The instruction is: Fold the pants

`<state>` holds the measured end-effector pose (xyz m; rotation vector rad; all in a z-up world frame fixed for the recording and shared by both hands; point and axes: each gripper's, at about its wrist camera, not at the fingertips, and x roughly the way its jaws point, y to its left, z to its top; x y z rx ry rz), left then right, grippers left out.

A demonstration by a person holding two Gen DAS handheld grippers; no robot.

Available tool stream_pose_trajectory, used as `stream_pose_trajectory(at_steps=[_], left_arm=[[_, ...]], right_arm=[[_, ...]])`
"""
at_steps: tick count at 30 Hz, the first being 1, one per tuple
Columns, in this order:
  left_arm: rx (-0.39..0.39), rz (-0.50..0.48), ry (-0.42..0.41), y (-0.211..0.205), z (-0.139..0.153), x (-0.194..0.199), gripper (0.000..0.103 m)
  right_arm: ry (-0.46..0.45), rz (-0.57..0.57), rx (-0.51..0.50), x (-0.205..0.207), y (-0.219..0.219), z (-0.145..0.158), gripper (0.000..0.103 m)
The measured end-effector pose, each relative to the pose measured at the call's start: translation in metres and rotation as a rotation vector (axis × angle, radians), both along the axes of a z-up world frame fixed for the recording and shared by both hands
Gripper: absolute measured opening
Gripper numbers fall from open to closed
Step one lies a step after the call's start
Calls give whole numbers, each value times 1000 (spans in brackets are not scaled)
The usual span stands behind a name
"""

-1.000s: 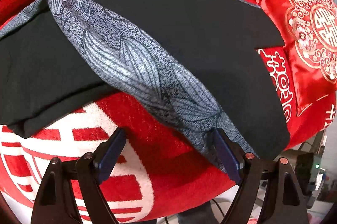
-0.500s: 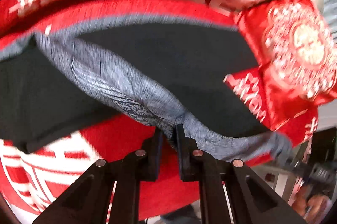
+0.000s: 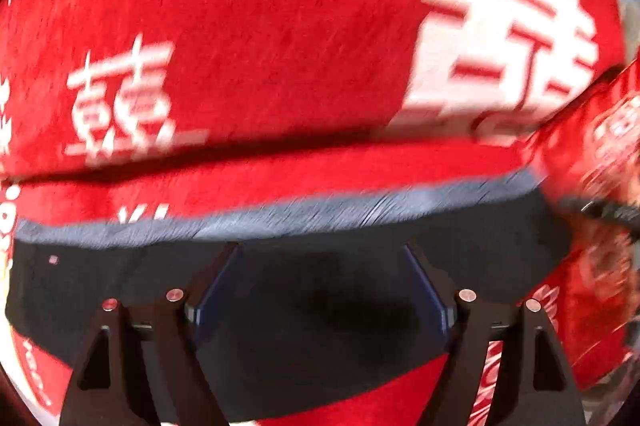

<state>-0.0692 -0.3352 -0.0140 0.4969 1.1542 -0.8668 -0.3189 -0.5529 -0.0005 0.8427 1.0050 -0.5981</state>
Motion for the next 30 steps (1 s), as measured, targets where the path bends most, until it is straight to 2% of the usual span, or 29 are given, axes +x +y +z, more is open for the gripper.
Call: stream_pose_trajectory(at_steps=[2, 3, 6, 8, 10, 11, 13, 14, 16, 18, 20, 21, 22, 26, 27, 29, 30], left_arm=[[60, 45, 12, 16, -18, 5, 80], [96, 65, 18, 25, -29, 7, 80], [174, 123, 7, 51, -51, 12, 80], [203, 169, 29, 65, -63, 17, 80], [218, 186, 45, 71, -70, 20, 80], [208, 184, 52, 74, -73, 21, 80], [212, 170, 42, 74, -72, 20, 81], [219, 162, 42, 73, -71, 19, 81], [229, 146, 52, 74, -70, 14, 81], [239, 135, 61, 88, -69, 12, 81], [248, 138, 63, 93, -66, 12, 81], [252, 142, 67, 91, -64, 11, 81], [242, 143, 68, 90, -60, 13, 81], [188, 134, 9, 75, -46, 28, 81], [191, 135, 7, 71, -49, 31, 81], [217, 128, 13, 61, -61, 36, 81], [243, 117, 12, 57, -67, 35, 81]], right_arm=[[-104, -3, 27, -8, 18, 6, 38], [-121, -26, 47, -18, 31, 4, 38], [-45, -131, 103, -41, 50, -21, 38], [-6, -190, 132, -52, 53, -40, 38], [-31, -259, 168, -58, 45, -56, 38], [-41, -278, 164, -58, 41, -59, 33], [-52, -302, 169, -56, 30, -64, 7], [-60, -308, 177, -56, 28, -63, 7], [-68, -288, 154, -59, 33, -53, 7], [-19, -267, 160, -62, 43, -55, 7], [33, -226, 186, -63, 48, -68, 14], [52, -222, 174, -66, 44, -62, 19], [62, -214, 157, -64, 44, -57, 23], [8, -142, -3, -51, 47, -16, 23], [17, -123, -34, -43, 44, -15, 23], [27, -106, -20, -32, 31, -26, 23], [61, -96, -1, -27, 21, -37, 23]])
